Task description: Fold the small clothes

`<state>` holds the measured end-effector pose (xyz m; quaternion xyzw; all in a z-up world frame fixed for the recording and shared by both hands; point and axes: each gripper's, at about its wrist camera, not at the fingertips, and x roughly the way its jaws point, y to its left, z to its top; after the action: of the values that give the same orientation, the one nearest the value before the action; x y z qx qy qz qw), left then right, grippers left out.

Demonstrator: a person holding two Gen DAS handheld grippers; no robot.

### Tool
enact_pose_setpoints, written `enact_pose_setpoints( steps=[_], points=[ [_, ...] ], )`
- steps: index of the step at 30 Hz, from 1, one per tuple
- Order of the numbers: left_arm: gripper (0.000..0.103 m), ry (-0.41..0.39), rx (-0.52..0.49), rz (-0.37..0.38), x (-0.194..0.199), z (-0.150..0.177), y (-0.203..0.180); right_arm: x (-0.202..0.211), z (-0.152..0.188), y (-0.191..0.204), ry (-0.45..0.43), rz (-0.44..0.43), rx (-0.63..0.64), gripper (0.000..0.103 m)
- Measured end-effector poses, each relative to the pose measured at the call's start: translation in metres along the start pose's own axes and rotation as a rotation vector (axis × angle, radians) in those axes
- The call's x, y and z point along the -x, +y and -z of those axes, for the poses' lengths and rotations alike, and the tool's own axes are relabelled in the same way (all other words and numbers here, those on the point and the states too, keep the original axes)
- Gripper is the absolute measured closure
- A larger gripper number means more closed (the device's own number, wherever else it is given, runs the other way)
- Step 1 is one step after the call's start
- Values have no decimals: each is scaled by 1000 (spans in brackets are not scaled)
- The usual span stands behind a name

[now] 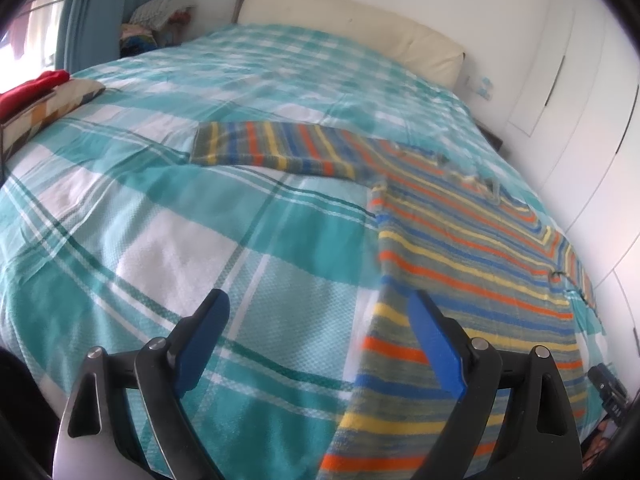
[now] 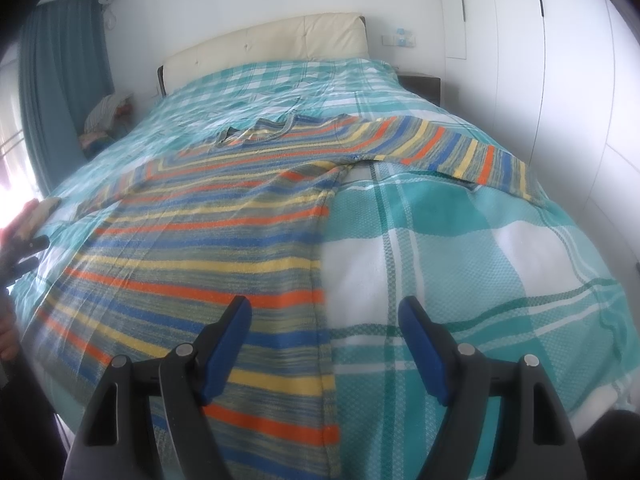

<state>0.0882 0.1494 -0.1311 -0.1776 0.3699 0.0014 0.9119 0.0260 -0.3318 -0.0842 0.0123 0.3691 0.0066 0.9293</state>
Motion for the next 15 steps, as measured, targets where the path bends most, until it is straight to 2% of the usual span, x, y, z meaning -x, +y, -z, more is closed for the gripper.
enact_pose_setpoints(
  steps=[15],
  points=[
    [11, 6, 1, -4, -2, 1, 0, 0, 0, 0, -1, 0, 0, 28]
  ],
)
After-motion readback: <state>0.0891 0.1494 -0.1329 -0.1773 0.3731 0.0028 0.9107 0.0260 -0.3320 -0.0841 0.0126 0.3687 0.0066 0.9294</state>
